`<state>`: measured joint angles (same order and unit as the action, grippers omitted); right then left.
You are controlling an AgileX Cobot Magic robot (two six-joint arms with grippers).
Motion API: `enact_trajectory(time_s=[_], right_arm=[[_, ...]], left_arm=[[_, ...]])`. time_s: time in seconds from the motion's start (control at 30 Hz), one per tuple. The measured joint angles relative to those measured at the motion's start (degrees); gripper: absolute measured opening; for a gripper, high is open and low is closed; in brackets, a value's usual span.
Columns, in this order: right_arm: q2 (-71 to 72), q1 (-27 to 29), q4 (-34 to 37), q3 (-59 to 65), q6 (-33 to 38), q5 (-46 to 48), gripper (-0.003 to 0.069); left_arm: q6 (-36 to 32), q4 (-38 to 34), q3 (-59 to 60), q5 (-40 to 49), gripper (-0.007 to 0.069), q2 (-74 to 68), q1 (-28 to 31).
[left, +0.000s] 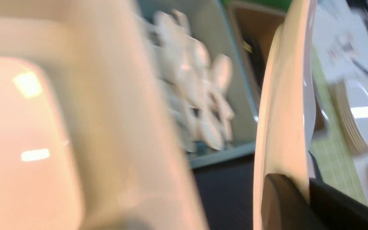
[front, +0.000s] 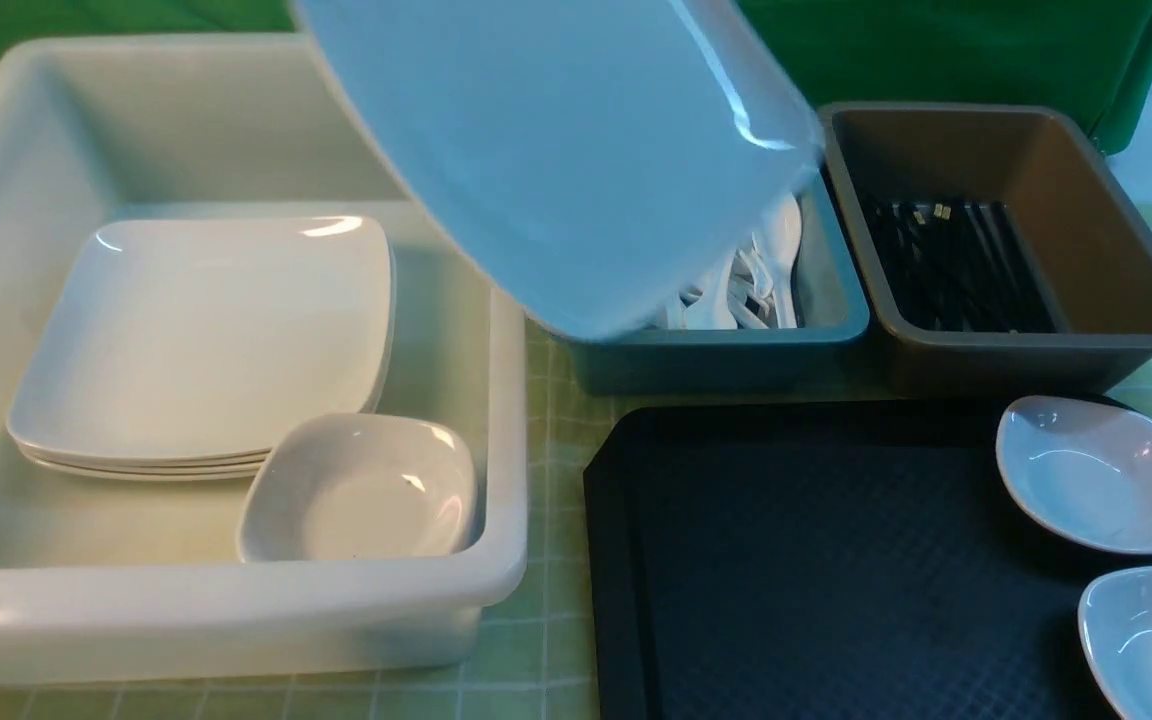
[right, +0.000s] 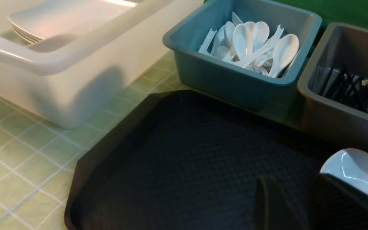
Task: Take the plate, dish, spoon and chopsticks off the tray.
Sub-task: Use the left arm to put the plate into the large storage box on the left
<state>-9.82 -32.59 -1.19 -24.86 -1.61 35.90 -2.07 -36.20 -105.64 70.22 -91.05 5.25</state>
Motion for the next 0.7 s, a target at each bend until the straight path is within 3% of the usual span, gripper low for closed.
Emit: enact_trajectory(time_s=[0.1,0.3,0.43,0.7], right_arm=[[0.0,0.0,0.0,0.0,0.0,0.0,0.0176],[0.0,0.0,0.0,0.0,0.0,0.0,0.0176],[0.0,0.0,0.0,0.0,0.0,0.0,0.0178],[0.0,0.0,0.0,0.0,0.0,0.0,0.0190]], left_arm=[[-1.4,-0.9,7.8,0.4,0.0011,3.6,10.3],[-5.3,-7.3,18.8,-1.8,0.0013,4.2,23.5],[-7.7,-11.1,24.9,-7.8,0.0013,4.1,25.8],[-8.4,-11.3,32.1,-19.7,0.0013,3.1,25.8]])
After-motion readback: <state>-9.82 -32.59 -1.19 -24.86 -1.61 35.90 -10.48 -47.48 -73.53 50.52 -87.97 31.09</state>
